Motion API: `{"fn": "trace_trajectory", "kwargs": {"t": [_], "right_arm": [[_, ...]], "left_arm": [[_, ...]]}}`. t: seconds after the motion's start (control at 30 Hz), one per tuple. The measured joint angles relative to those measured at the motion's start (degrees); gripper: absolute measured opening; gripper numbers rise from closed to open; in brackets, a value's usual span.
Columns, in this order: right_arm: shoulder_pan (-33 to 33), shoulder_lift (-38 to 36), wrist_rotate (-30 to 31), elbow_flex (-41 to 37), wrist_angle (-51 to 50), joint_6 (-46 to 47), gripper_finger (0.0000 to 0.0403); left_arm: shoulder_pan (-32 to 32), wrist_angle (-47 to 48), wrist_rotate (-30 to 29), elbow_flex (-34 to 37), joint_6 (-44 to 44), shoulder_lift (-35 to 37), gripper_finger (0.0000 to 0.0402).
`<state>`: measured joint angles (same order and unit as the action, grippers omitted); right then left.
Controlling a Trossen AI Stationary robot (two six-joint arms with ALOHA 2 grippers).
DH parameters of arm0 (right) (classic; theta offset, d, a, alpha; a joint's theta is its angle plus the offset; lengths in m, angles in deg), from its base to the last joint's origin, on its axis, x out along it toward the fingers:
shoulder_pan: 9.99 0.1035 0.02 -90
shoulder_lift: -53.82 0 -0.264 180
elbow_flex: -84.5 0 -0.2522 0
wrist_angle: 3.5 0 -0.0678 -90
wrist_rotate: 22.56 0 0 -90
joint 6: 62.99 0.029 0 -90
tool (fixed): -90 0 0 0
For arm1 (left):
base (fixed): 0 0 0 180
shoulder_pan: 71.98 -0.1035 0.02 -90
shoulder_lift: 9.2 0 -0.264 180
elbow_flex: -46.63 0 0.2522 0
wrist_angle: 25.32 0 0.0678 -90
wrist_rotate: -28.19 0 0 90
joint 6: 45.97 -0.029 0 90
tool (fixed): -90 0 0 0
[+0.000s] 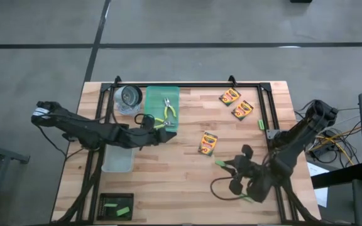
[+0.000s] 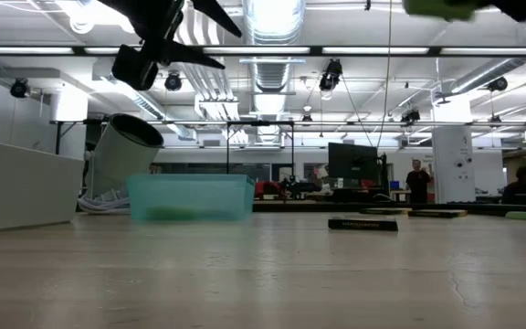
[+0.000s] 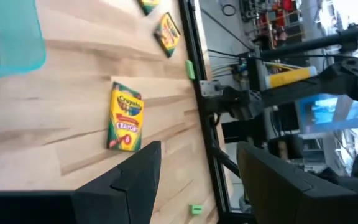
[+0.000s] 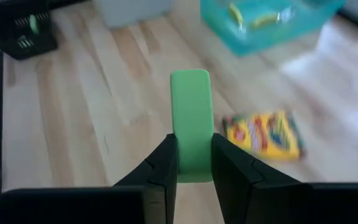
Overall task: Pick & Place School Supplies
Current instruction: Put the green eraser into the black bin
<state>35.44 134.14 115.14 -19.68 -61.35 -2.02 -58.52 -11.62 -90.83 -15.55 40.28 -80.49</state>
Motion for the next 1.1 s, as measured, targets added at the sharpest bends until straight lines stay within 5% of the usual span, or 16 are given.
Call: {"fn": "trace_trajectory", "kwargs": {"t": [0.43,0.9,1.1], "right_arm": [[-11.8,0.4,-7.7,6.9,1.3,-19.0,0.0073],[-21.4,0.4,-16.7,-0.5,27.4,-34.8,0.0073],[-23.5,0.4,-16.9,-2.4,30.1,-35.1,0.0073]], "left_arm": [[0.0,-0.5,8.1,0.0,4.3,-0.2,0.0216],[0.0,-2.9,12.1,0.0,2.4,-0.2,0.0216],[0.0,-3.0,12.1,0.0,2.3,-0.2,0.0216]]}}
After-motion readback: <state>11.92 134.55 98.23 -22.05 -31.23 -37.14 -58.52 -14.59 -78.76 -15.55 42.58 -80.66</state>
